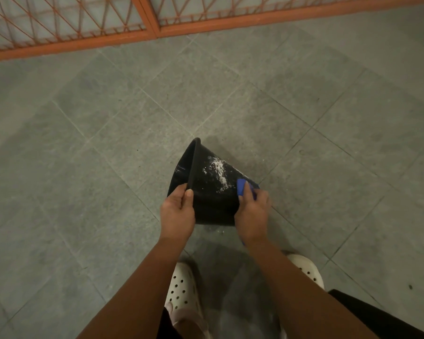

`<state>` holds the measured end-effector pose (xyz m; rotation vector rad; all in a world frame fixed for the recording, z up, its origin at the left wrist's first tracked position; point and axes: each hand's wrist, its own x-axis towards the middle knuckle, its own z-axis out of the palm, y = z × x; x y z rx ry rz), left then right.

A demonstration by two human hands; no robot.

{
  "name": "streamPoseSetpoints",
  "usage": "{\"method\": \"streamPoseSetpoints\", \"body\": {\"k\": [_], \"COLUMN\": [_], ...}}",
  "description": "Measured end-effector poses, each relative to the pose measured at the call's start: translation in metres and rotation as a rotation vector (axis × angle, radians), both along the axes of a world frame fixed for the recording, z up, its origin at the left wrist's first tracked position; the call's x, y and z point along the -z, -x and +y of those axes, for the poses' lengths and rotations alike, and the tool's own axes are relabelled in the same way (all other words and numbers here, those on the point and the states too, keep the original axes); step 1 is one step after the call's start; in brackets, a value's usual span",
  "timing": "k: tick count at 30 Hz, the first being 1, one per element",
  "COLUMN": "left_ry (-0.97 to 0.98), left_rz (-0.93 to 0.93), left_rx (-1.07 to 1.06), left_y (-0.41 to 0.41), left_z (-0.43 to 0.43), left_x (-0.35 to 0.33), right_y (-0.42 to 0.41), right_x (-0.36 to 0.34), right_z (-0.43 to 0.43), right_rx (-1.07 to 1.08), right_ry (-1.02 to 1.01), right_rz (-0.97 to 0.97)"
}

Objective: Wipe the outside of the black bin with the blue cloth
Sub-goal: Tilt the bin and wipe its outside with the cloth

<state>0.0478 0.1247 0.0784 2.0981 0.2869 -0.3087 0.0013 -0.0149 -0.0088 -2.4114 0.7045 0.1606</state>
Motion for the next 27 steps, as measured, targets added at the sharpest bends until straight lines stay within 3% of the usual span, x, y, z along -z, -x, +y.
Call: {"method": "streamPoseSetpoints", "body": {"k": [5, 9, 13, 15, 18, 21, 25, 27], "left_ry": [-0.008, -0.029, -0.049, -0.053, -0.073, -0.087, -0.083, -0.081], "left_rz": [-0.029, -0.045, -0.076, -0.077, -0.094, -0.115, -0.111, -0.118], "left_rx": [-0.050, -0.051, -0.014, -0.026, -0.038, 0.012, 0.035, 0.032], "left_y": [0.002, -0.001, -0.002, -0.002, 0.002, 0.003, -0.001, -0.002], "left_z": [-0.001, -0.008, -0.006, -0.005, -0.008, -0.013, -0.011, -0.009], "left_x": [0.003, 0.005, 0.004, 0.005, 0.003, 0.002, -0.001, -0.001], "right_y": [-0.008, 0.008, 0.009, -0.003, -0.014, -0.008, -0.001, -0.009], "right_x": [0.007, -0.006, -0.008, -0.003, 0.000, -0.004, -0.016, -0.017], "right_z": [-0.031, -0.009, -0.002, -0.013, -0.022, -0.019, -0.007, -0.007], "right_rx": [0.042, 0.175, 0.073, 0.036, 0.155, 0.111, 0.012, -0.043], "right_ry": [-0.051, -0.215, -0.239, -0.248, -0.275, -0.064, -0.032, -0.104], "right_rz": [0.121, -0.002, -0.188, -0.142, 0.024, 0.130, -0.179, -0.219]}}
